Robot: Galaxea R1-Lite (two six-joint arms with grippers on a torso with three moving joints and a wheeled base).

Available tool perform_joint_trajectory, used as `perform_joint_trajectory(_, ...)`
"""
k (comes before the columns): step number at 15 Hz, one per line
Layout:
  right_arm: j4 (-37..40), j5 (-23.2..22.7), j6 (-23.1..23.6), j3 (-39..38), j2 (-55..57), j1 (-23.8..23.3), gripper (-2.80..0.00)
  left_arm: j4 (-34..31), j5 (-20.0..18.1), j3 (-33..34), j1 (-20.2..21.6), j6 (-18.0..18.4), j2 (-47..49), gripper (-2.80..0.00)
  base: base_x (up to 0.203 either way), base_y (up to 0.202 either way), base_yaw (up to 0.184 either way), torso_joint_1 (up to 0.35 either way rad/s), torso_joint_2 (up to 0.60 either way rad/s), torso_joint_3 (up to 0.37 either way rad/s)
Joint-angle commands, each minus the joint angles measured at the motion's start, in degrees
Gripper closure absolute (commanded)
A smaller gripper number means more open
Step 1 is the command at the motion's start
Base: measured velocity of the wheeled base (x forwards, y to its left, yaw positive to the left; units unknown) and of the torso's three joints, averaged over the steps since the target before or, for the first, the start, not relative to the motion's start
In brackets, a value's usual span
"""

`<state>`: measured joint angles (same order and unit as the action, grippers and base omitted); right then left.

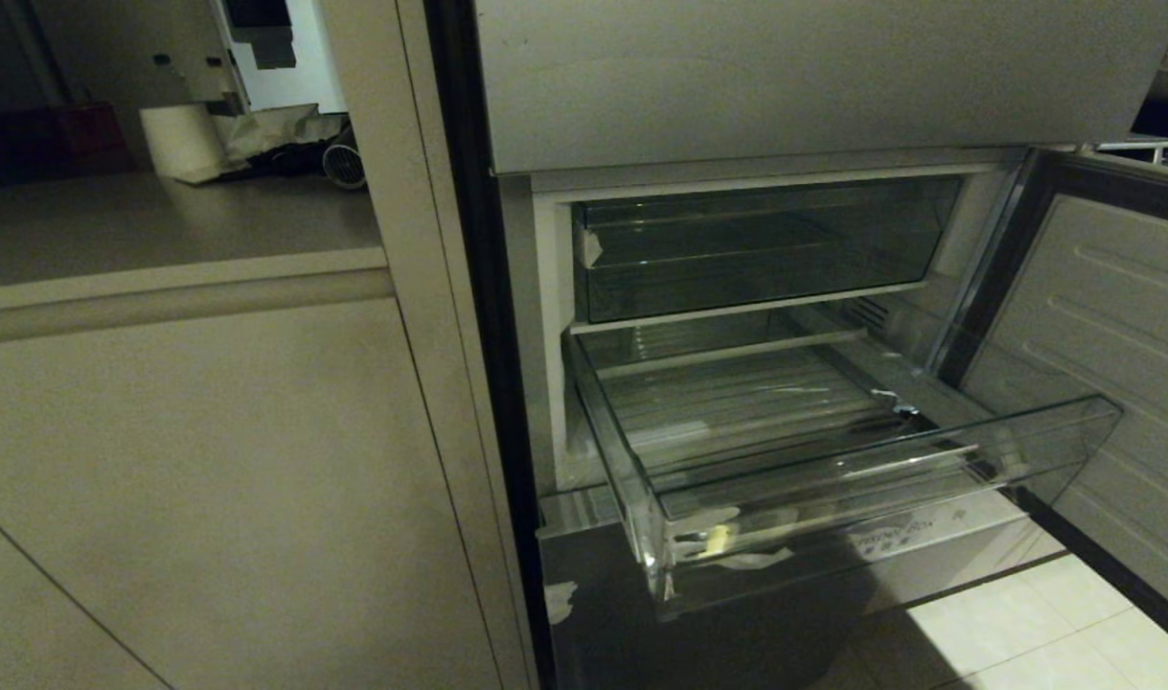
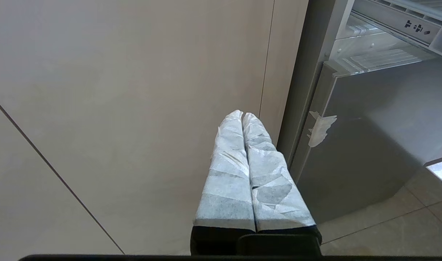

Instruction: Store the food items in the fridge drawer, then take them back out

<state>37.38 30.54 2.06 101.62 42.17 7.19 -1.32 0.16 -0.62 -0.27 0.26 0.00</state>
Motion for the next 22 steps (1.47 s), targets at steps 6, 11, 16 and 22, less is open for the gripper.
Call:
perform_joint_trajectory(6,-3.10,11.62,-0.77,8.73,8.93,0.98,0.00,0.00,0.02,0.01,0.00,0.01,0.09,0.00,0.000,0.000,0.000,0.000,0.00,0.000)
perform_joint_trajectory(11,-7.96,3.97,-2.34,7.08,12.57,-7.52,0.00,0.00,0.02,0.01,0.00,0.01,0.09,0.00,0.000,0.000,0.000,0.000,0.00,0.000)
perform_joint_trajectory(16,-9.96,-13.48,-11.88,6.93,17.94,-42.05,0.00,0.00,0.02,0.01,0.00,0.01,0.09,0.00,0.000,0.000,0.000,0.000,0.00,0.000)
perform_joint_trajectory(22,-18.97,-39.40,-22.86,4.47,27.74,-91.45,0.00,0.00,0.02,0.03,0.00,0.01,0.09,0.00,0.000,0.000,0.000,0.000,0.00,0.000)
